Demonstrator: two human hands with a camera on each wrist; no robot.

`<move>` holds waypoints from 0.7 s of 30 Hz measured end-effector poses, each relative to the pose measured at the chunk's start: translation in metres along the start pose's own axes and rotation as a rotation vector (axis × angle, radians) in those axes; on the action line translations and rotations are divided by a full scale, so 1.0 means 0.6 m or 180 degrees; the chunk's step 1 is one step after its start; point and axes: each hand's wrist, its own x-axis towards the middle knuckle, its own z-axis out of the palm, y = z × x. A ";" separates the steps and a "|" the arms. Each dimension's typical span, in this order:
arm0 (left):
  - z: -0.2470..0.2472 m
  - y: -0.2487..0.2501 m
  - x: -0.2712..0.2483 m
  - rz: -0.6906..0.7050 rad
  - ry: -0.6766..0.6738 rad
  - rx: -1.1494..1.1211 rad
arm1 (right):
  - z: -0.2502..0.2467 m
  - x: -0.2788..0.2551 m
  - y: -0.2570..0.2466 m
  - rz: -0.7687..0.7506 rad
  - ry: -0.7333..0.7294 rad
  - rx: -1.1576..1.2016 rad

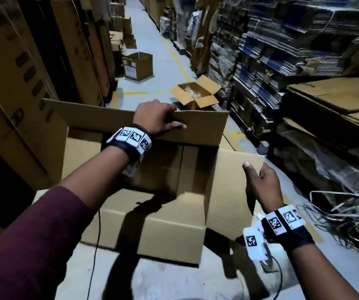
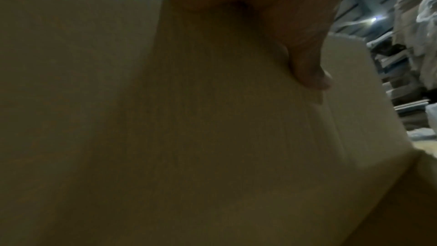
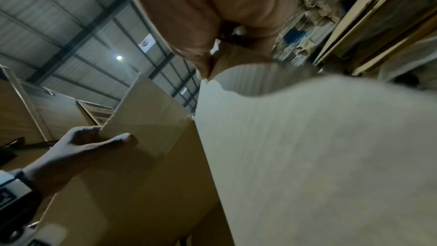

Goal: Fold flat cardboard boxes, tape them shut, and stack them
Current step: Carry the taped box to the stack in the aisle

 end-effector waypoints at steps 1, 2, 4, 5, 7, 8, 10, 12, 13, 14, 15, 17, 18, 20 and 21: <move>-0.006 0.002 0.018 0.0026 0.0002 -0.0095 | -0.007 0.018 -0.002 0.0021 -0.0032 -0.0053; -0.010 0.003 0.036 0.0035 -0.0045 -0.0181 | -0.014 0.035 -0.004 0.0074 -0.0098 -0.0057; -0.001 0.006 0.068 -0.0073 -0.0278 -0.0249 | -0.028 0.067 -0.003 0.0137 -0.0275 0.0012; 0.010 0.010 0.082 -0.0162 -0.0428 -0.0250 | -0.035 0.079 -0.003 0.0180 -0.0373 0.0017; 0.043 0.016 0.103 -0.0343 -0.0696 -0.0266 | -0.044 0.089 -0.003 0.0307 -0.0660 0.0011; 0.061 0.019 0.117 -0.0412 -0.0824 -0.0280 | -0.047 0.094 0.000 0.0397 -0.0847 0.0078; 0.095 0.025 0.136 -0.0492 -0.1056 -0.0327 | -0.054 0.087 -0.002 0.0621 -0.1252 0.0231; 0.124 0.024 0.144 -0.0554 -0.1099 -0.0370 | -0.055 0.067 0.001 0.0834 -0.1754 0.0228; 0.140 0.024 0.143 -0.0611 -0.1043 -0.0405 | -0.053 0.054 0.006 0.0927 -0.2010 0.0163; 0.154 0.022 0.137 -0.0679 -0.0996 -0.0375 | -0.047 0.042 0.007 0.0980 -0.2163 0.0094; 0.170 0.022 0.127 -0.0744 -0.0943 -0.0295 | -0.040 0.031 0.008 0.1009 -0.2200 0.0101; 0.195 0.022 0.099 -0.0719 -0.0841 0.0024 | -0.025 0.023 -0.001 0.0944 -0.2038 0.0189; 0.201 0.024 0.078 -0.0662 -0.0781 0.0122 | -0.016 0.025 -0.008 0.0920 -0.1926 0.0200; 0.200 0.024 0.031 -0.0615 -0.0547 0.0064 | 0.006 0.036 -0.025 0.0808 -0.1733 0.0099; 0.195 0.021 0.007 -0.0621 -0.0423 -0.0020 | 0.019 0.042 -0.033 0.0679 -0.1643 -0.0048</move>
